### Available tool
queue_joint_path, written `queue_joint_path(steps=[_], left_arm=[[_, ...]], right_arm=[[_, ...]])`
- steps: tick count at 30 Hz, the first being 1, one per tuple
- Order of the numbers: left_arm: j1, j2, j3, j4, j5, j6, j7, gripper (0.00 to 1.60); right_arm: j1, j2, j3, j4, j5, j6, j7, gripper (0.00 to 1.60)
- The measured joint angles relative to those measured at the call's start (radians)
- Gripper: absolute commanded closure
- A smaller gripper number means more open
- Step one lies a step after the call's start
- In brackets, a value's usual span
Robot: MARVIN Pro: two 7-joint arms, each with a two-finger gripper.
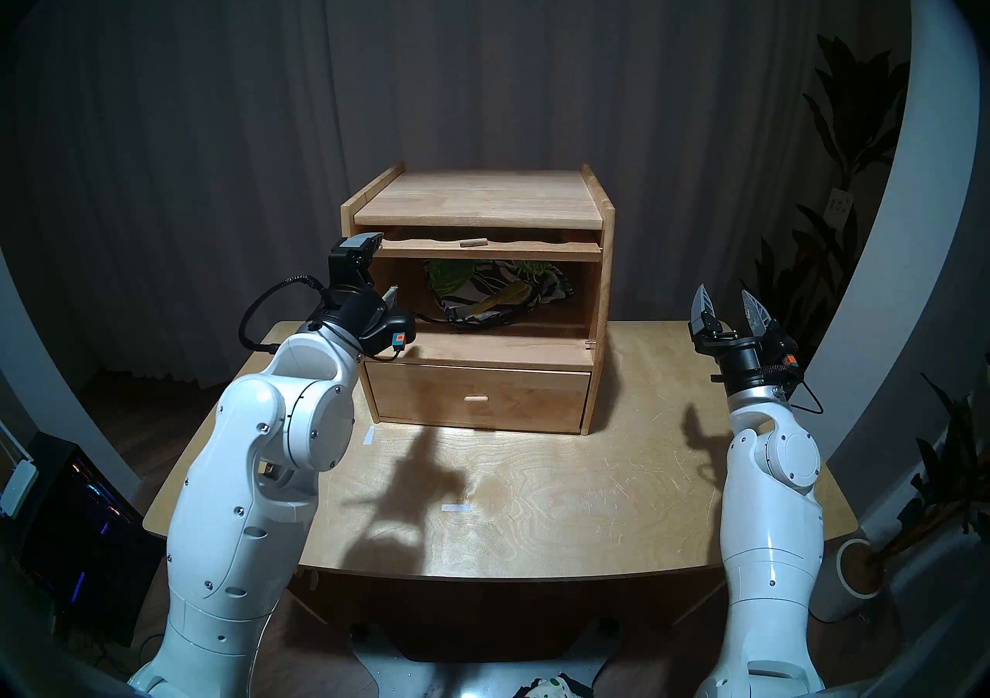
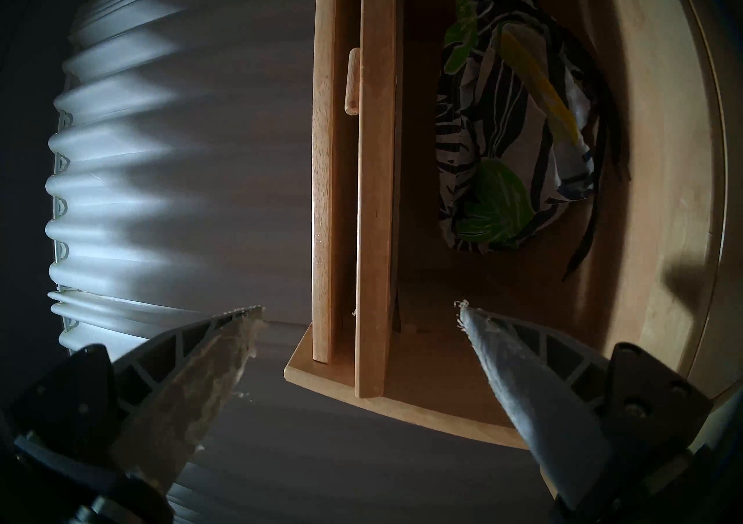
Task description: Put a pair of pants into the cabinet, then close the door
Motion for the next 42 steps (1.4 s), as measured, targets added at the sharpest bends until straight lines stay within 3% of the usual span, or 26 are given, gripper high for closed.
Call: queue_joint_path(steps=[9,17,26,35,42], left_arm=[[-0.081,-0.025,0.017,0.095,0.104,-0.060,-0.032,0.00],[-0.160,-0.054,0.029,0.147,0.188,-0.144,-0.159,0.00],[-0.239,-0.122,-0.001,0.145,0.190,-0.192,-0.328,0.00],[-0.304,-0.200,-0.051,0.144,0.105,-0.178,-0.524,0.00],[-0.309,-0.225,-0.062,0.096,0.106,-0.128,-0.547,0.00]], right_arm=[[0.005,0.000,0.002,0.010,0.006,-0.014,0.014,0.00],[0.009,0.001,0.004,0.019,0.011,-0.029,0.028,0.00],[0.014,0.001,0.006,0.028,0.016,-0.044,0.041,0.00],[0.018,0.001,0.008,0.039,0.022,-0.064,0.055,0.00],[0.022,0.001,0.009,0.045,0.026,-0.076,0.063,0.00]])
